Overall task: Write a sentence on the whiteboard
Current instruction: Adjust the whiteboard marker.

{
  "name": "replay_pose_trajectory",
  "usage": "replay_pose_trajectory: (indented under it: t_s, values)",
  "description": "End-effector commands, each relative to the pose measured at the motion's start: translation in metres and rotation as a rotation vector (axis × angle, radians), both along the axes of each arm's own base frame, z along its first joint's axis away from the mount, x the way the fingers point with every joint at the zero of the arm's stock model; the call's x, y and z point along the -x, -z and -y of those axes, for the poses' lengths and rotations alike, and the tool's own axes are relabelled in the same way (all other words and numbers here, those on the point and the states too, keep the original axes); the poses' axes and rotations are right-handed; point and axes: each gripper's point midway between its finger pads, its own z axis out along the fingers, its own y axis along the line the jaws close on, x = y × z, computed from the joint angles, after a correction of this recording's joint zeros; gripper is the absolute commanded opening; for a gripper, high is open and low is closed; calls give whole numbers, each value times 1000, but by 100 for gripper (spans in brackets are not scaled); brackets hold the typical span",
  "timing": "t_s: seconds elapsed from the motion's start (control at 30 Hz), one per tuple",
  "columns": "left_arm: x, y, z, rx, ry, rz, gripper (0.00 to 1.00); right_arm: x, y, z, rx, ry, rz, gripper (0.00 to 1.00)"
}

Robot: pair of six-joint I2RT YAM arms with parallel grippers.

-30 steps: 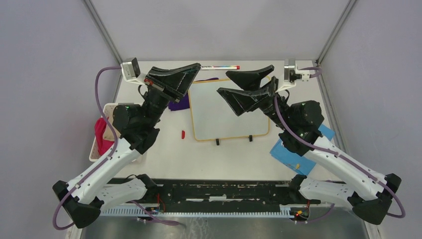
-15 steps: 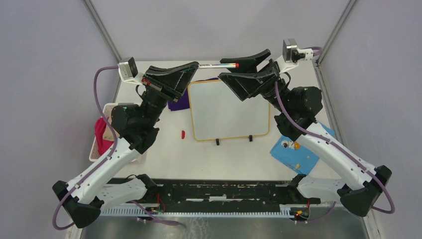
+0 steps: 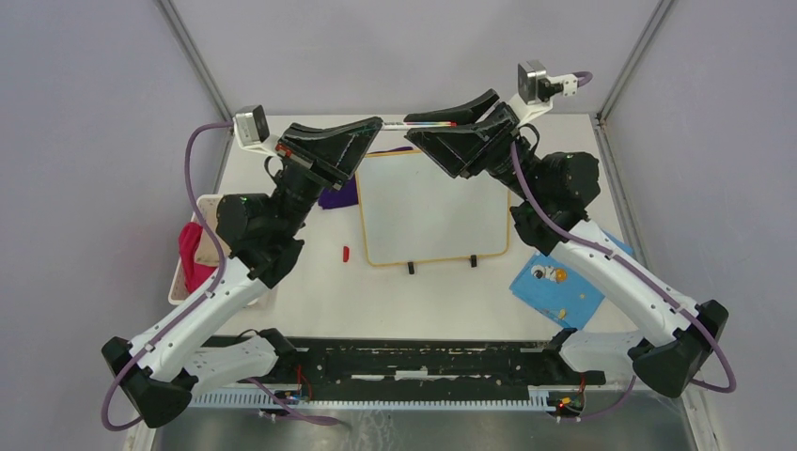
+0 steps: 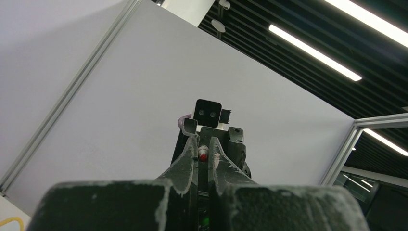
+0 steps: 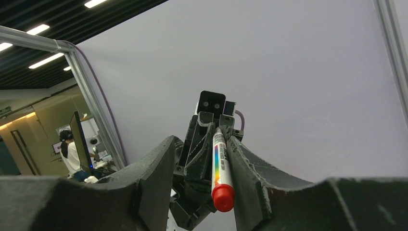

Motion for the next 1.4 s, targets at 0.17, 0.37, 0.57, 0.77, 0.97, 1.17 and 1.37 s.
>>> replay_pose_trajectory:
  t_s: [0.17, 0.37, 0.57, 0.77, 0.97, 1.17, 1.37]
  values:
    - [8, -19, -7, 5, 4, -2, 2, 11, -22, 6, -1, -13, 44, 44]
    - [4, -13, -5, -22, -14, -25, 2, 5, -15, 2, 44, 10, 24, 40]
    - [2, -12, 1, -50, 2, -39, 2, 0, -14, 0, 68, 26, 11, 36]
    - [2, -10, 1, -67, -3, -50, 2, -3, -10, 0, 106, 54, 1, 34]
    - [3, -10, -2, -73, -14, -50, 2, -4, -9, 2, 109, 65, -9, 26]
    - [3, -8, -3, -78, -23, -55, 2, -2, -9, 7, 79, 76, -10, 31]
    - [2, -4, -5, -84, -35, -63, 2, -2, -9, 9, 73, 80, -13, 30]
